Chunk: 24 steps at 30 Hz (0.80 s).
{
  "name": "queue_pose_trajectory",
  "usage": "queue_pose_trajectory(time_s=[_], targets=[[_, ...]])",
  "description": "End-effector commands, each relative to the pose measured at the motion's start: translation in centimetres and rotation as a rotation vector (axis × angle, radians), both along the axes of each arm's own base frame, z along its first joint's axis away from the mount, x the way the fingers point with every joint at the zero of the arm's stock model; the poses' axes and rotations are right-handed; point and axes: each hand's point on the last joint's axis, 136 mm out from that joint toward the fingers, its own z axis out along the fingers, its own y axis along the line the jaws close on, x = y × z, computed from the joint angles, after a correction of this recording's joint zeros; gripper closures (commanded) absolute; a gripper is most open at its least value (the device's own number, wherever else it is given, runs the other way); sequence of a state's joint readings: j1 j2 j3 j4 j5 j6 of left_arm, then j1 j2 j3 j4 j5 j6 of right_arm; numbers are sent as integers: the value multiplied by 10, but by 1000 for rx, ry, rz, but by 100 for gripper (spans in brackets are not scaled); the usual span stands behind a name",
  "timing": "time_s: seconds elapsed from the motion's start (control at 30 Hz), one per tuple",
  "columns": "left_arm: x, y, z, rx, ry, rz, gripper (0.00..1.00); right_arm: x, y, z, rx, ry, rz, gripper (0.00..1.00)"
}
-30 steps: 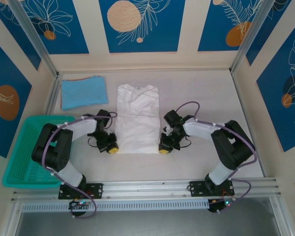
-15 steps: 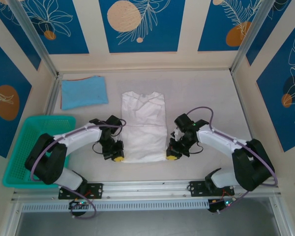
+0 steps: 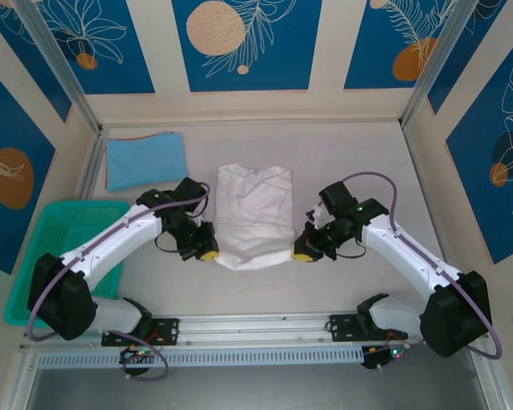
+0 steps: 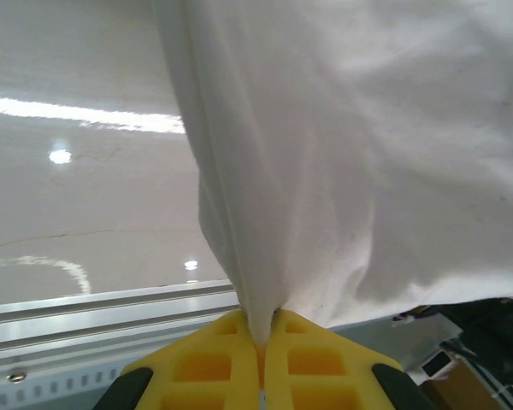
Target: Fold and stack the t-shirts
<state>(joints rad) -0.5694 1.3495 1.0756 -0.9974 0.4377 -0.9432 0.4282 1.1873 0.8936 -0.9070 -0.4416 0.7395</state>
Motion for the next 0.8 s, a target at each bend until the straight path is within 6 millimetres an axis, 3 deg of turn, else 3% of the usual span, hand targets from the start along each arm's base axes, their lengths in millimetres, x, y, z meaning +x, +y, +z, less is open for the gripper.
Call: queue_pose_trajectory(time_s=[0.0, 0.17, 0.4, 0.53, 0.63, 0.7, 0.77], targets=[[15, -6, 20, -32, 12, 47, 94, 13, 2, 26, 61, -8, -44, 100], [57, -13, 39, -66, -32, 89, 94, 45, 0, 46, 81, -41, -111, 100], [132, -12, 45, -124, -77, 184, 93, 114, -5, 54, 52, -26, -227, 100], [184, -15, 43, -106, -83, 191, 94, 160, -4, 45, 32, 20, -279, 100], [223, -12, 29, -75, -79, 227, 93, 201, -1, 35, 25, 57, -311, 100], [249, -5, 15, -47, -76, 265, 94, 230, -1, 16, 0, 111, -333, 100], [277, 6, -1, -10, -68, 328, 85, 259, -2, -4, -29, 157, -367, 100]])
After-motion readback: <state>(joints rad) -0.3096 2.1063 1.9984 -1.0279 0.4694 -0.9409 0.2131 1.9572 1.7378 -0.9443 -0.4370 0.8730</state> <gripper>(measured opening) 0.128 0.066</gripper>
